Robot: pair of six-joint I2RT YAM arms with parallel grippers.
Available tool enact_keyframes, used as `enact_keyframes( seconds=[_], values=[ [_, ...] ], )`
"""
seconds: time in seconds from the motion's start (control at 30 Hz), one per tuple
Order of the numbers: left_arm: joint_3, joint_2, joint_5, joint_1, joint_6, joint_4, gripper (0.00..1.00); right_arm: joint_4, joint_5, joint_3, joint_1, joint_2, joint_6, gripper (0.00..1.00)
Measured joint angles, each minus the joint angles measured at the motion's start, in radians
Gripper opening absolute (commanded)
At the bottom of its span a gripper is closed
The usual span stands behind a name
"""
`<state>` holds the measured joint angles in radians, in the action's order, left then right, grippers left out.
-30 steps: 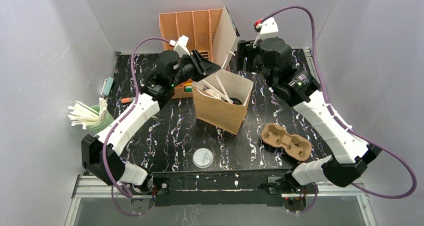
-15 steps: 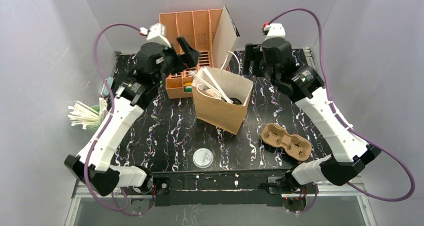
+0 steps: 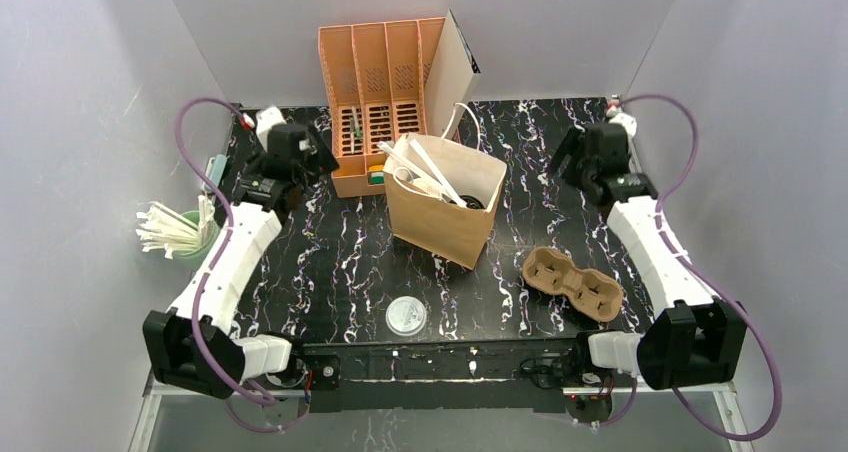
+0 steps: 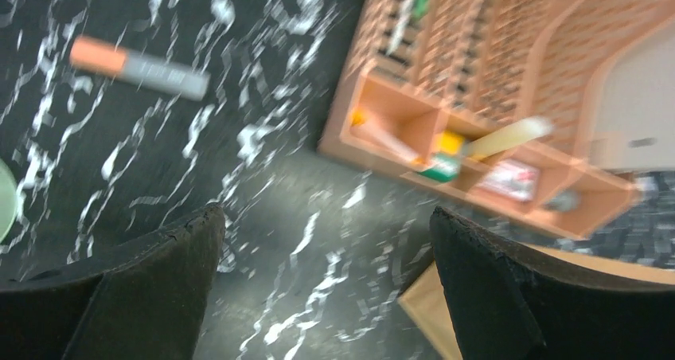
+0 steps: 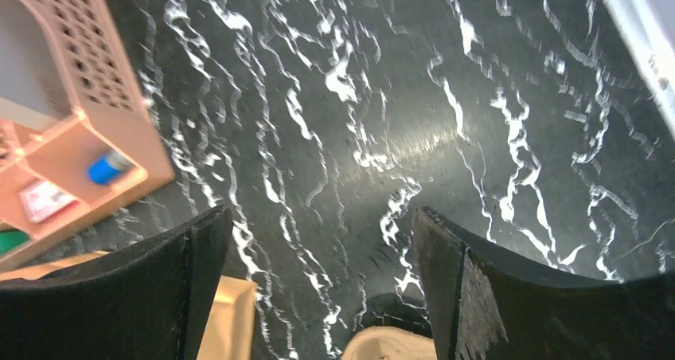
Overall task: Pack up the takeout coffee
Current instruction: Place the straw in the takeout bag, then reset both arms
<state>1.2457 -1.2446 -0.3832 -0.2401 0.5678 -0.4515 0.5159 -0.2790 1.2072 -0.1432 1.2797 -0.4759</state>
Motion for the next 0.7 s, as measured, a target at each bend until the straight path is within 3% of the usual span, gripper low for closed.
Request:
enact_keyframes(
  seconds=[0.2,0.43,0.7],
  values=[
    [-0.364,0.018,-0.085,0.014,0.004,0.138,0.98,-0.332,-0.058,-0.413,-0.006,-0.013,0.000,0.94],
    [-0.511,-0.076,-0.184,0.042,-0.187,0.471,0.98,-0.651,-0.083,-0.559,0.008,0.076,0.183,0.97],
    [-0.737,-0.253,-0.173,0.082,-0.420,0.925,0.98,-1.183,0.104,-0.855,0.026,0.196,0.393,0.98]
  ],
)
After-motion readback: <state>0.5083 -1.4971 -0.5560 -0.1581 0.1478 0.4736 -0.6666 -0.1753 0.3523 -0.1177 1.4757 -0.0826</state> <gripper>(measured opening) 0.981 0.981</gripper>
